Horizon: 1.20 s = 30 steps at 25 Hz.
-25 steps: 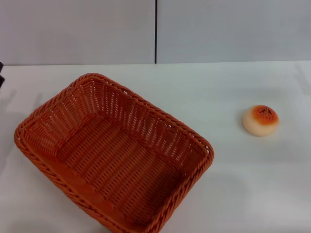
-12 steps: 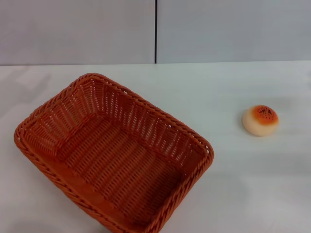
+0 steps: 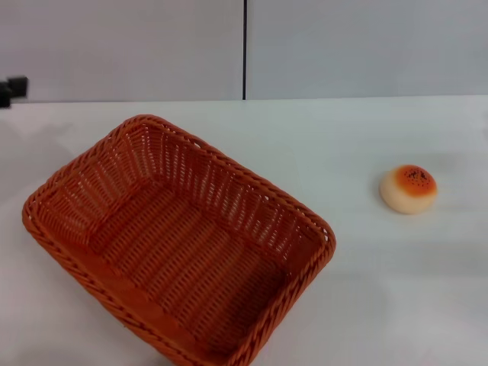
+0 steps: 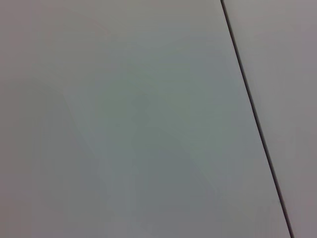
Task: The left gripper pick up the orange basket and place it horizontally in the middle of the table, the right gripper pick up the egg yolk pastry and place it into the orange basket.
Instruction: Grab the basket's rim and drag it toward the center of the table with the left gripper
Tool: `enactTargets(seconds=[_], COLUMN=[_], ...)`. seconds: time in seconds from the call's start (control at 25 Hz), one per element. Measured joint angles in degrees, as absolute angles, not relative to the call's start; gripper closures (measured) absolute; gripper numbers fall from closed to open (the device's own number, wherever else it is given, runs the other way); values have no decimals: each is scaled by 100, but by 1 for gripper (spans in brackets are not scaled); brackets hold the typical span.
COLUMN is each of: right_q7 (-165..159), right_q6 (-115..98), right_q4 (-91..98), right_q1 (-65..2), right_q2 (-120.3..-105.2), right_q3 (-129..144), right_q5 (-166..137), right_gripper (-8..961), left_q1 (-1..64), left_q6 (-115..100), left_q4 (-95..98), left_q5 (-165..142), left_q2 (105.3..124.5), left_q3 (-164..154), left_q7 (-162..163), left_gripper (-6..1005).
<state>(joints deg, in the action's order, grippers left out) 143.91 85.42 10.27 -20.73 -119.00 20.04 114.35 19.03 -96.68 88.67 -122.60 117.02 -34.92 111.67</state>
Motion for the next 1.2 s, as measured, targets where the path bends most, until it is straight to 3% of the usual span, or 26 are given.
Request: enactTargets(seconds=[0.52,1.2], right_q7=[14388,14420], right_q6=[8438,8345], right_q4=[1077,1158], right_q1=[-2086,-2039], right_q2=[-11878,-11864], right_q3=[2004,1872], right_q5=[11435,11434], right_gripper=[267,267], left_q1=[2184,2624], left_q6=[-9455,-9636], left_q4=[9662,9433], left_q5=[-14375,-15417], left_q2=[11841,11865], left_q3=[-5830,-6960], left_q7=[12652,13558], left_gripper=[272,269])
